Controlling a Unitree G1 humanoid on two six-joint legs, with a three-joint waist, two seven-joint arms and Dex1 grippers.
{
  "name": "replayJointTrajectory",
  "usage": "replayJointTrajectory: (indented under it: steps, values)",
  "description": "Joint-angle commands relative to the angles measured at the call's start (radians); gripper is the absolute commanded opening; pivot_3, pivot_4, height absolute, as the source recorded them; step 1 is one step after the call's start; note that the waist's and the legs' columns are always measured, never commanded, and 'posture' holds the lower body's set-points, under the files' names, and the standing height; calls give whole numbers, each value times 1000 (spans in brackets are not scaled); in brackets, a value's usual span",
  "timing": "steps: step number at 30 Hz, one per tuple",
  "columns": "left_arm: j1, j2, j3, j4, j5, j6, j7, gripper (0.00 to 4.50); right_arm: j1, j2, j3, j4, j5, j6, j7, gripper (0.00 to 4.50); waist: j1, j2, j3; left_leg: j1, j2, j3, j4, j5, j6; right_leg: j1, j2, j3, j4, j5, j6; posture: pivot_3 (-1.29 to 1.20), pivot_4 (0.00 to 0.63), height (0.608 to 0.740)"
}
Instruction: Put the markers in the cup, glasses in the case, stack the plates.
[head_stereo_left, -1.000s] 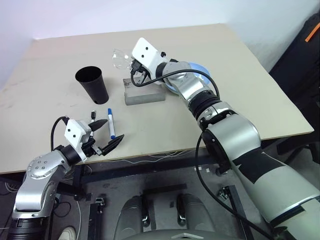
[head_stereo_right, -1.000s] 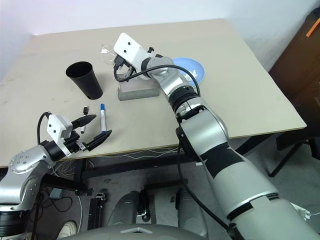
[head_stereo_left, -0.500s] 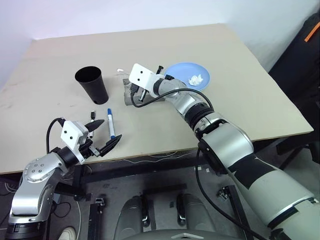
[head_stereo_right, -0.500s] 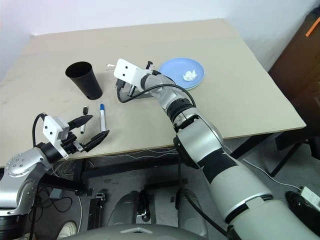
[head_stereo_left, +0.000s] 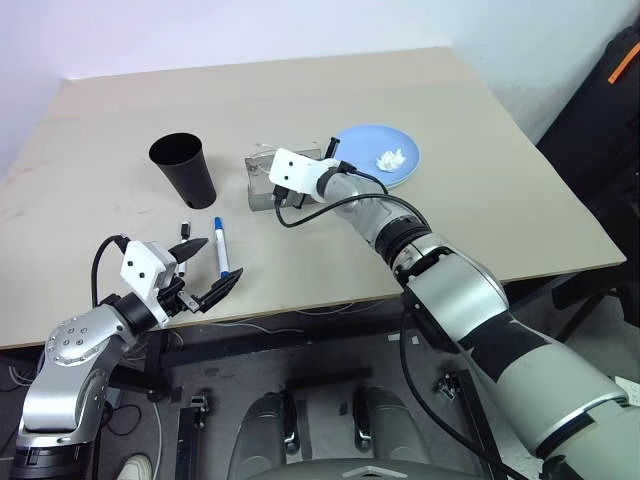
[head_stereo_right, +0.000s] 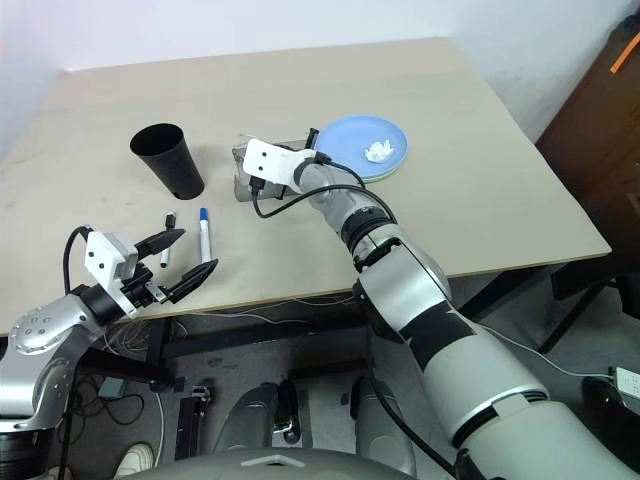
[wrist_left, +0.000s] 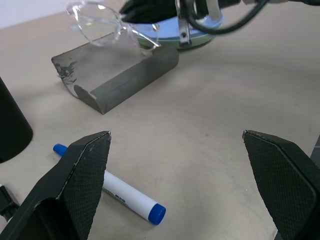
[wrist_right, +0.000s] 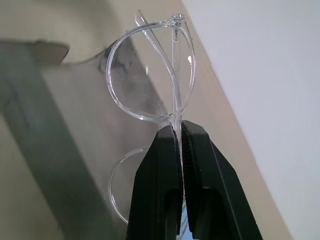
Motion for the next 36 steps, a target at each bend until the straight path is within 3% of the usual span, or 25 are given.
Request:
replayJointTrajectory:
  steps: [1,19,36]
  values:
    - [5,6,33,-48,-2,-19,9,4437,-1,1,16,-7,-24,-9,-27,13,0,0,0,0,0,0,0,0,0,0,0,0,0,0,0,0,150,740]
    - [33,-2,35,-73,2,-27,45,4437,-5,13,88,-2,-120,-16,-158,13,0,0,0,0,0,0,0,0,-1,0,0,0,0,0,0,0,150,740]
    - [43,-1,44,-81,-2,-28,61,4437,29,15,88,7,-124,42,-107,13,0,0,0,0,0,0,0,0,-1,0,0,0,0,0,0,0,150,740]
